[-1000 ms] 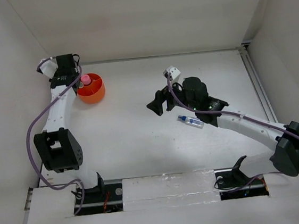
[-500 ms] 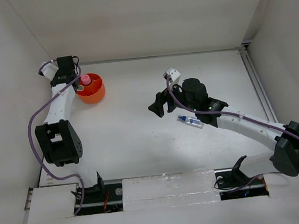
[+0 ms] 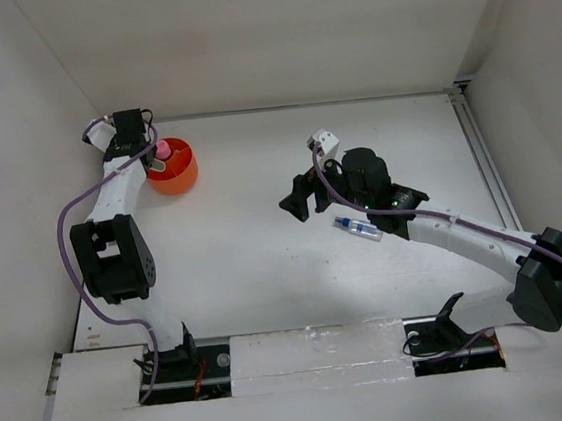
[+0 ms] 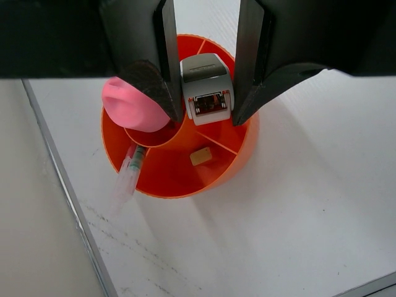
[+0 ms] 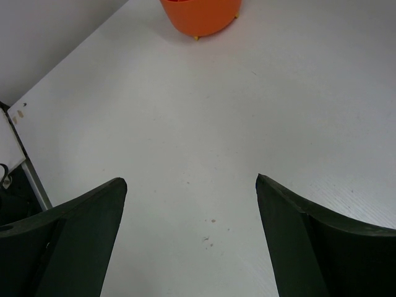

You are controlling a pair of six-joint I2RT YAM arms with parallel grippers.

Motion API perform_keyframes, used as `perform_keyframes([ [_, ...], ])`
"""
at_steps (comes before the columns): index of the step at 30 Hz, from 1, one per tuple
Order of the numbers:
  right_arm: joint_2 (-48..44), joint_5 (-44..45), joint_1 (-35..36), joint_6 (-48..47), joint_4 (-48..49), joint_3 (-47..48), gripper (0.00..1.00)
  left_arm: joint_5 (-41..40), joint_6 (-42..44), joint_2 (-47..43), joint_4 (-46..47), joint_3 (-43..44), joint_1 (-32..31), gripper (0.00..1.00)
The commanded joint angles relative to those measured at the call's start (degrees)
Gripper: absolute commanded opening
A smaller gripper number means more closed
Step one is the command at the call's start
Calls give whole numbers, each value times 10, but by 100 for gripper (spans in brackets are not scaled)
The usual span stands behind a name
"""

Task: Sort the stationery into containers
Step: Place the stationery into the container

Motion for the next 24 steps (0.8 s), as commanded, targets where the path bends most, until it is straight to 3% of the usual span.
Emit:
perform_keyframes([
  [1,-19,-3,-2,-9,10,0,91,-3,-4,1,28,-8,3,0],
  [14,-8,-3,-2,-15,10,5,91,2,-4,23,21,-14,3,1],
  [20,-8,-3,-2,-20,10,5,91,2,-9,17,21,-14,3,30],
  [21,-8,-3,-2,-20,10,5,91,2,-9,9,21,-14,3,39],
  [24,-8,-3,-2,-20,10,5,91,2,-9,-3,26,-19,3,46],
])
